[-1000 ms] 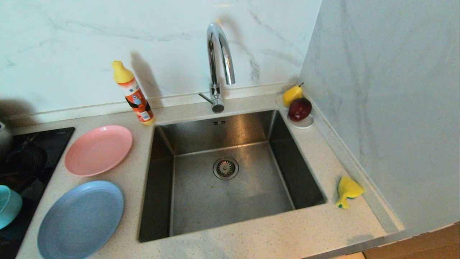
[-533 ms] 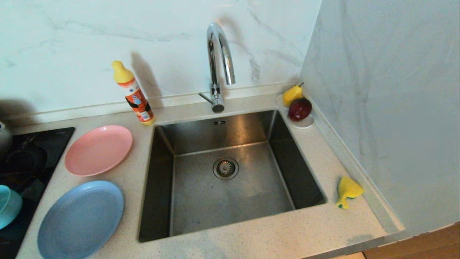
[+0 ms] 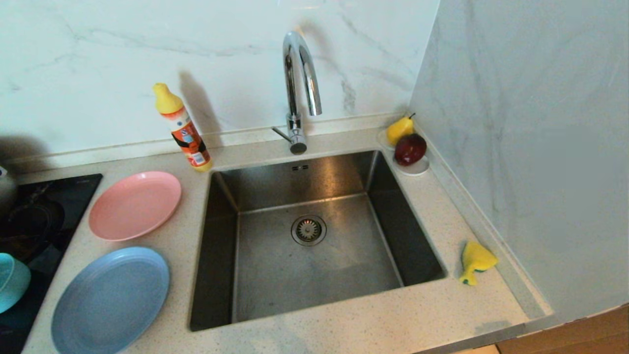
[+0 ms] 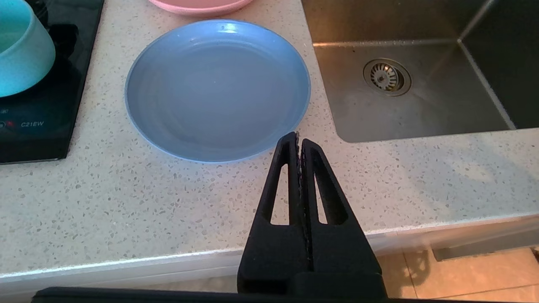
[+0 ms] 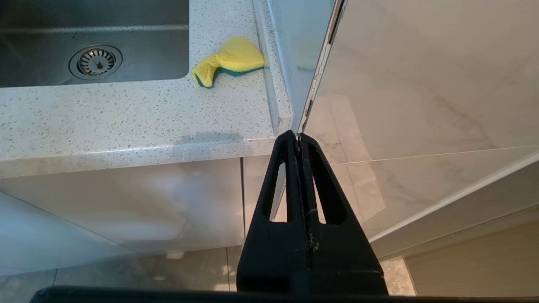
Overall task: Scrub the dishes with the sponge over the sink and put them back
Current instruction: Turn on the faucet
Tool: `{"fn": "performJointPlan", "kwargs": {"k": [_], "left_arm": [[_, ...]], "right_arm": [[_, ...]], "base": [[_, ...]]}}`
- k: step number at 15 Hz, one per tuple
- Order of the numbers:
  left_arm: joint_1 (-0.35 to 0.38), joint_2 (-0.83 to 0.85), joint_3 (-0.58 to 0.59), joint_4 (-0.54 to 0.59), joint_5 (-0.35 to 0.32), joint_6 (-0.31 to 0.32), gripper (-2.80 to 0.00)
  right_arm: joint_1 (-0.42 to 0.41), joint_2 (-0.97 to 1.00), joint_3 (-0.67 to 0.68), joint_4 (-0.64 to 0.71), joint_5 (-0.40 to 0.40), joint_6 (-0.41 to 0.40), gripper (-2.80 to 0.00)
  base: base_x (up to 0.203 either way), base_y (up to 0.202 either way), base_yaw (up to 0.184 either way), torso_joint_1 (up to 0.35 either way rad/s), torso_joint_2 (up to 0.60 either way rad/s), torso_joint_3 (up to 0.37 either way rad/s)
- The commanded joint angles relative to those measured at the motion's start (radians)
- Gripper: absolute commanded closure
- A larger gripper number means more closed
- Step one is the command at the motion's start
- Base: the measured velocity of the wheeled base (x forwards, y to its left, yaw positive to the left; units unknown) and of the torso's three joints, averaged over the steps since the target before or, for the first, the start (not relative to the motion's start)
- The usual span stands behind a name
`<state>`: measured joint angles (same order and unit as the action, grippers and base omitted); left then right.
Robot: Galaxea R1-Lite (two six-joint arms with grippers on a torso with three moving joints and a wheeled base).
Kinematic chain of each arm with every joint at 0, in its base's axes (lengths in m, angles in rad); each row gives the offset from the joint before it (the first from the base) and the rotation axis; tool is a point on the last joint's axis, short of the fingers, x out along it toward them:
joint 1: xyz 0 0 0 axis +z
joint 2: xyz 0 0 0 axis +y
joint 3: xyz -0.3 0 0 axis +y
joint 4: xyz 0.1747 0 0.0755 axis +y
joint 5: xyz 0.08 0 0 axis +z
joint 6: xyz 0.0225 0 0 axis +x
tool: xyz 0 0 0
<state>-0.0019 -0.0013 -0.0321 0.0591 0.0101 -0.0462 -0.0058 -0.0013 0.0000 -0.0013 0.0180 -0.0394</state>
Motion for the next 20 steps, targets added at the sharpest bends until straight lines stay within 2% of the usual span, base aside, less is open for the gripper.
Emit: {"fn": "performJointPlan", "kwargs": {"k": [1,4,5,8,12,16,18,20], "left_arm": [[-0.001,0.001,0.0,-0.001,0.0,-0.001,0.0],[-0.001,0.0,-0.008,-0.004,0.0,0.004,0.0],[-0.001,0.004,-0.047,0.001,-0.007,0.004,0.0],[-0.001,0.129,-0.336,0.053,-0.103,0.001,0.0],[-0.003,0.543,-0.679,0.076,-0.24,-0.007,0.0],[-0.011,0.971,-1.02,0.087,-0.446,-0.015,0.0],[-0.021,1.142,-1.15,0.089,-0.54,-0.017,0.0],[-0.039,1.281,-1.232,0.084,-0.595,-0.017,0.0]], "right_arm": [[0.0,0.002,0.0,-0.002,0.0,0.002,0.0],[0.0,0.003,0.0,-0.001,0.0,0.003,0.0],[0.0,0.001,0.0,-0.001,0.0,0.004,0.0],[0.0,0.001,0.0,0.0,0.0,0.001,0.0],[0.0,0.001,0.0,-0.001,0.0,0.003,0.0],[0.0,0.001,0.0,-0.001,0.0,0.003,0.0],[0.0,0.001,0.0,-0.002,0.0,0.003,0.0],[0.0,0.001,0.0,0.0,0.0,0.003,0.0]], "base": [[0.0,0.0,0.0,0.0,0.0,0.0],[0.0,0.0,0.0,0.0,0.0,0.0],[0.0,0.0,0.0,0.0,0.0,0.0],[0.0,0.0,0.0,0.0,0.0,0.0],[0.0,0.0,0.0,0.0,0.0,0.0],[0.0,0.0,0.0,0.0,0.0,0.0],[0.0,0.0,0.0,0.0,0.0,0.0],[0.0,0.0,0.0,0.0,0.0,0.0]]}}
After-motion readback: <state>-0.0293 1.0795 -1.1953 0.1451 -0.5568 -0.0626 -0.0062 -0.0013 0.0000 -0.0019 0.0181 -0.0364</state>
